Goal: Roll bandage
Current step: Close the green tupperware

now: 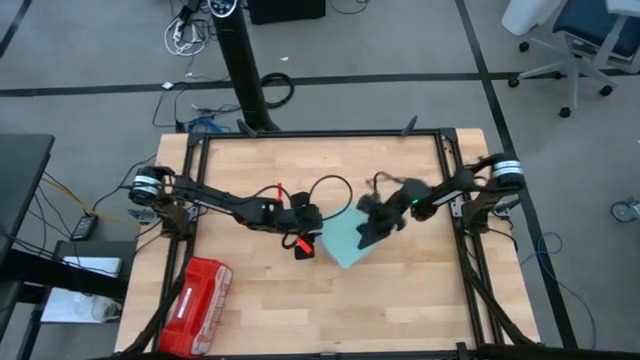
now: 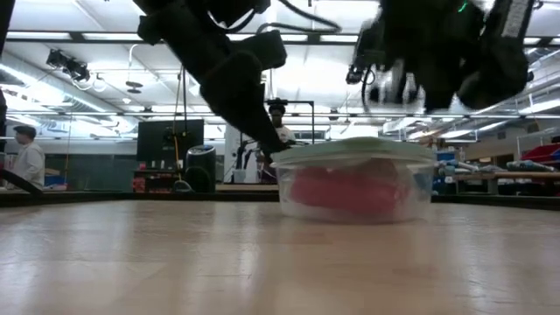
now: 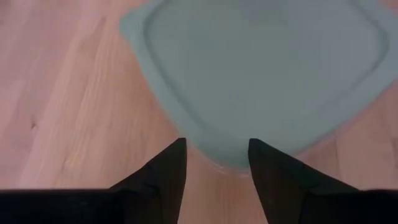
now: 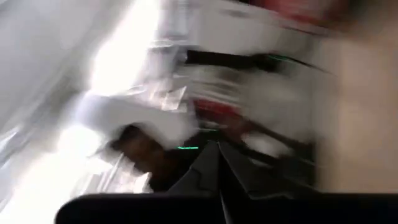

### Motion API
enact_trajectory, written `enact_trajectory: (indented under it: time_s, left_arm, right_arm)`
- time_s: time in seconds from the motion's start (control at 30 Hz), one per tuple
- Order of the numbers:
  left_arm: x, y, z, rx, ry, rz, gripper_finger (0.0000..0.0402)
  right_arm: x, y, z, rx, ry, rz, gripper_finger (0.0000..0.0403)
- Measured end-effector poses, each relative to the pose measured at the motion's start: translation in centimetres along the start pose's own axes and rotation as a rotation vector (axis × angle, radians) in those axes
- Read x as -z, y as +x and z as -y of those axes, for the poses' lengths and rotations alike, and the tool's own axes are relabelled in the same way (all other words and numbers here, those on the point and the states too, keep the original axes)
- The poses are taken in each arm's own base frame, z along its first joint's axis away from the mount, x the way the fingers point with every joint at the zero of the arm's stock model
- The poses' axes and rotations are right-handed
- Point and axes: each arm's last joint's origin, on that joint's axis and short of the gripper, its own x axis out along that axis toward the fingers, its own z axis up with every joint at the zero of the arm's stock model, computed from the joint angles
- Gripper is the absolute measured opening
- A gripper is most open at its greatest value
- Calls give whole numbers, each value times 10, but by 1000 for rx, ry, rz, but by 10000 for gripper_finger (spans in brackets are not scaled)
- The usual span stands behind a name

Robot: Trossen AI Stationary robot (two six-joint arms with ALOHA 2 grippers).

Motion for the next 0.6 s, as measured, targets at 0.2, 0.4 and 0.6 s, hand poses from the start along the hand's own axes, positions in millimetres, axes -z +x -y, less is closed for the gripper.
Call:
enact_trajectory:
  time_s: [0.2,0.4,0.6]
  left_arm:
    - [-5,-1,-1,-6,-7,20,177]
    - [-3,0,-2,-7,-4,6,177]
    - [-3,0,-2,-7,6,6,177]
  right_arm:
    - [18,5,23,186,69,-49,0]
    - [13,2,20,121,-1,-26,0]
    - [11,-4,36,224,25,-24,0]
